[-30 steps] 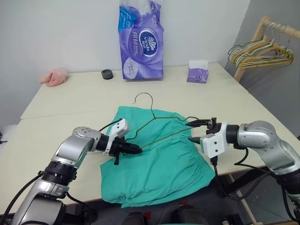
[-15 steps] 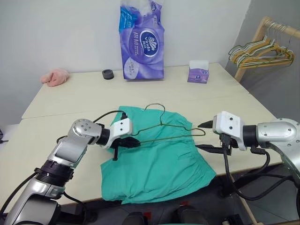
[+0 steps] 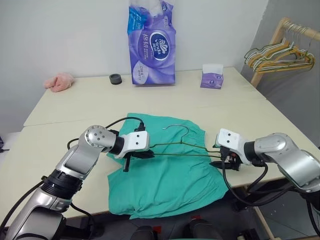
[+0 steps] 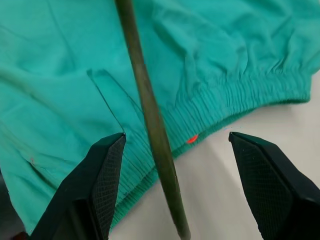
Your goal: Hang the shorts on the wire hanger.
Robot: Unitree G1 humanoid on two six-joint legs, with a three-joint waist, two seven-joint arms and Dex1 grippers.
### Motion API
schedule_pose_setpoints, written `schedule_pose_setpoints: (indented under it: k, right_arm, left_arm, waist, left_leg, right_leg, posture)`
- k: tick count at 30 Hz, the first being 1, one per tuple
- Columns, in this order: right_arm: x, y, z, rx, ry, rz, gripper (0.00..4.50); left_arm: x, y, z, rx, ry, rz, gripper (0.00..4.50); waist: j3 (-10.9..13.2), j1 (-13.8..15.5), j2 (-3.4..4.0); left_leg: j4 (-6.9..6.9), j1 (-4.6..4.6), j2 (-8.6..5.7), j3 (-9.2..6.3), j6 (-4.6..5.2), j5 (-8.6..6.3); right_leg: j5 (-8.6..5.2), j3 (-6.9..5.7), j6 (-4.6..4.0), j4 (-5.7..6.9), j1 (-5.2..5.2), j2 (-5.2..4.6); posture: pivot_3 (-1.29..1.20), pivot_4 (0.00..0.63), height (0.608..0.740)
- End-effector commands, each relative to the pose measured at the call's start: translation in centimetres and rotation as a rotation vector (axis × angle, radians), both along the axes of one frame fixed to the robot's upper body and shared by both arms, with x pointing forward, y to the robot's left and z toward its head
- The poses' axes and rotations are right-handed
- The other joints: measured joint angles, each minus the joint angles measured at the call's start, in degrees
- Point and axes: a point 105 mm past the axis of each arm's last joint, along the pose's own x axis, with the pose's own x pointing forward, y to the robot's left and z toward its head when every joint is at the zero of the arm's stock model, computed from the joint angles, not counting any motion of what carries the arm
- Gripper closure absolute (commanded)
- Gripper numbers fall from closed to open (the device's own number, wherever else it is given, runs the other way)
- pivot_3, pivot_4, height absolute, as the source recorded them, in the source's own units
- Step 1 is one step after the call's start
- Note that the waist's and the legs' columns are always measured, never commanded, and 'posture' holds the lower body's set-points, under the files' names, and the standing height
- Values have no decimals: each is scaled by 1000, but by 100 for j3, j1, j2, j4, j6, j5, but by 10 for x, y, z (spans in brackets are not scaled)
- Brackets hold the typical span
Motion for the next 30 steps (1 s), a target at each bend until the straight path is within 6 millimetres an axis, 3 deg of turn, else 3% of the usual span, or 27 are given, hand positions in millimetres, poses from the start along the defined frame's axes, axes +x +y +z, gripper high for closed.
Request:
schedule_pose_setpoints:
  k: [1, 8, 10, 18, 25, 28, 30]
  right_arm:
    - [3, 4, 10, -6, -41, 35, 1541]
    - [-1, 6, 3, -19, -23, 58, 4067]
    - [-2, 8, 2, -16, -17, 62, 4429]
    - [-7, 11, 2, -19, -14, 85, 4429]
    - [-9, 5, 3, -17, -13, 62, 4500]
    - [-10, 0, 2, -13, -6, 36, 4500]
    - [-12, -4, 2, -8, 0, 16, 4500]
  left_arm:
    - [2, -6, 10, 0, -54, -32, 4500]
    - [0, -8, 7, 2, -45, -39, 4500]
    - [1, -8, 6, 4, -47, -38, 4500]
    - [-1, -13, 1, -56, 4, -13, 4500]
    - [7, -24, 14, -214, -3, 25, 2667]
    - [14, -16, 18, -250, -9, 68, 1771]
    - [17, -8, 20, -267, 9, 98, 1771]
  waist:
    - [0, -11, 0]
    - [0, -16, 0]
    - [0, -20, 0]
    - [0, -19, 0]
    - [0, -22, -1]
    - [-1, -25, -2]
    - [-1, -37, -2]
  left_leg:
    - [0, 1, 0, 0, 0, 0]
    - [0, 0, 0, -2, 0, 0]
    - [0, 0, 0, -3, 0, 0]
    - [0, 0, 0, -4, 0, 0]
    - [2, -1, 0, -4, 0, 0]
    - [2, -1, 0, -4, 0, 0]
    - [1, -1, 0, -5, 0, 0]
  right_leg:
    - [0, 0, 0, 0, 0, 0]
    - [0, -2, 1, 1, 0, 0]
    - [0, -2, 1, 1, 0, 0]
    - [0, -3, 1, 1, 0, 0]
    - [0, -3, 1, 1, 0, -1]
    - [0, -2, 1, 2, 0, -1]
    - [0, -3, 1, 2, 0, -1]
  posture:
    - [-96, 30, 740]
    - [-98, 29, 740]
    - [-99, 29, 740]
    - [-105, 28, 740]
    - [-111, 26, 740]
    - [-122, 24, 740]
    - [-125, 24, 740]
